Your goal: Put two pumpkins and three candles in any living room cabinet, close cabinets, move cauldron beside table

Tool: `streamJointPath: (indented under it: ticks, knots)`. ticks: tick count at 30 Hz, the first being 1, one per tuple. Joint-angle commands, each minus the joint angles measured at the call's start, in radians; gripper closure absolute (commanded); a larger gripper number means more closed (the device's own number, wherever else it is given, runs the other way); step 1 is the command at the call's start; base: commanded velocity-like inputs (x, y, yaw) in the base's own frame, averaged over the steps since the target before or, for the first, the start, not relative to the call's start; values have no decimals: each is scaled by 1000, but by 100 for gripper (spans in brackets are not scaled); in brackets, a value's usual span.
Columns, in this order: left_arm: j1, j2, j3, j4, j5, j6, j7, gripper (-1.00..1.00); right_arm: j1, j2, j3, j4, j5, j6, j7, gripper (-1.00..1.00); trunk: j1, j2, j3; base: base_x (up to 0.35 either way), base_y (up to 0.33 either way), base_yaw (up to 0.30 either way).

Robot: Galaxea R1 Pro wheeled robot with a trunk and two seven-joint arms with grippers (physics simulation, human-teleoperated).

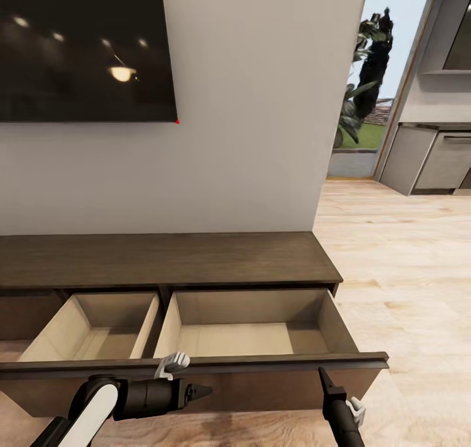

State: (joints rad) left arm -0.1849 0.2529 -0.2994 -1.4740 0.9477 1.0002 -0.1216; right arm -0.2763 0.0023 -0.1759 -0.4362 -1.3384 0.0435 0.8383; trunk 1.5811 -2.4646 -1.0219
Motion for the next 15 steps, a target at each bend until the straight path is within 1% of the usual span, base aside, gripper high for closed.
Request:
streamJointPath:
  ticks: [1, 11, 12, 15]
  knots:
    - [-1, 0, -1, 0, -10, 1, -10, -100, 12, 1, 12, 0, 2, 4, 4, 100, 0, 0, -1, -4, 0, 0]
    - [-1, 1, -1, 0, -10, 1, -10, -100, 12, 1, 13, 0, 4, 4, 4, 100, 0, 0, -1, -1, 0, 0]
    - [-1, 1, -1, 0, -10, 1, -10, -100, 12, 1, 13, -1, 3, 3, 4, -100, 0, 0, -1, 0, 0, 0]
    - [-1, 0, -2, 0, -10, 1, -10, -100, 12, 2, 12, -1, 3, 2, 4, -100, 0, 0, -1, 0, 0, 0]
